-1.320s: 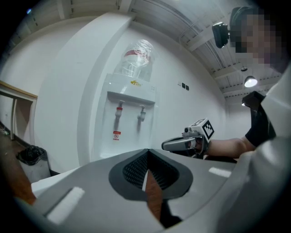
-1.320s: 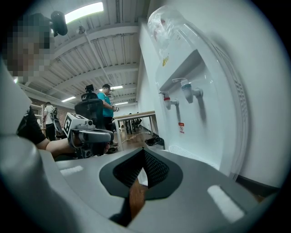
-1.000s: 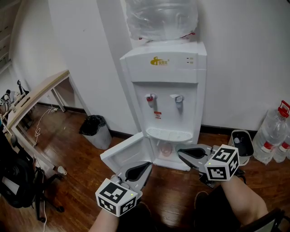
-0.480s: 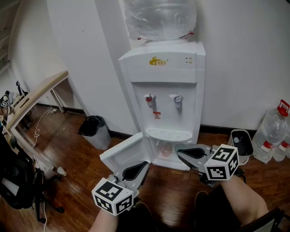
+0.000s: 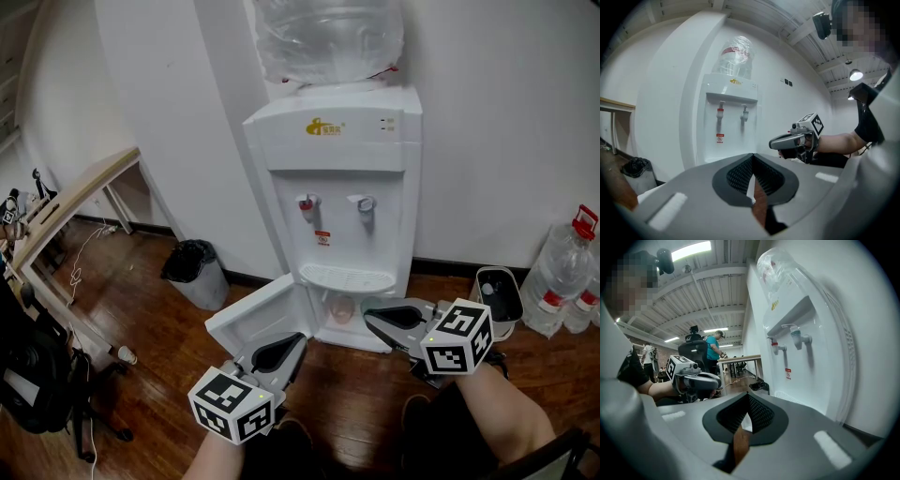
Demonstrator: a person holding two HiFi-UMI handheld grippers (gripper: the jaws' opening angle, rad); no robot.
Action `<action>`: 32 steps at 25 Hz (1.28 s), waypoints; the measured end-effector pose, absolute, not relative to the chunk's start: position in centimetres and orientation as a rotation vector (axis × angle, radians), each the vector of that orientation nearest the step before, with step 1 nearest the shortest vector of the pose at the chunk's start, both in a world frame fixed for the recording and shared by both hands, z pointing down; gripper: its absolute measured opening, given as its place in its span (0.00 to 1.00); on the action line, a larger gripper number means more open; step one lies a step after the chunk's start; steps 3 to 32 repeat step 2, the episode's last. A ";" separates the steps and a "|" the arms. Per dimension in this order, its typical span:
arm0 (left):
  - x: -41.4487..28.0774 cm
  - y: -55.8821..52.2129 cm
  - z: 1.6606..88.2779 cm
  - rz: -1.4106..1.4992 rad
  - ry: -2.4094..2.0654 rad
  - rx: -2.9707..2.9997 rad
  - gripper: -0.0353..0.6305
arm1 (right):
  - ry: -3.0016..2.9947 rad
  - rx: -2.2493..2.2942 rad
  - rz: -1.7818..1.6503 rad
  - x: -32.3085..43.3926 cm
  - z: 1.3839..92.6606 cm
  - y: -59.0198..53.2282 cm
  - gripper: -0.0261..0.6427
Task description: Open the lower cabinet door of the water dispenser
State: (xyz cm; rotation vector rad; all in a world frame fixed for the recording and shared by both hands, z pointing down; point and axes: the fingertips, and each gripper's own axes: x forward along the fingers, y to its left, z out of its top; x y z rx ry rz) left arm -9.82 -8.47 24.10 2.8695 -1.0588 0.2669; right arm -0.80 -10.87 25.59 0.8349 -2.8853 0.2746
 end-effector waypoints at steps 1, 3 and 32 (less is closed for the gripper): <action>-9.8 -8.5 24.1 0.270 -1.057 2.869 0.05 | -2.882 0.834 0.278 -0.8 25.7 -10.9 0.04; -9.7 -8.5 24.2 0.272 -1.056 2.869 0.05 | -2.879 0.833 0.280 -0.8 25.8 -10.9 0.04; -9.7 -8.5 24.2 0.272 -1.056 2.869 0.05 | -2.879 0.833 0.280 -0.8 25.8 -10.9 0.04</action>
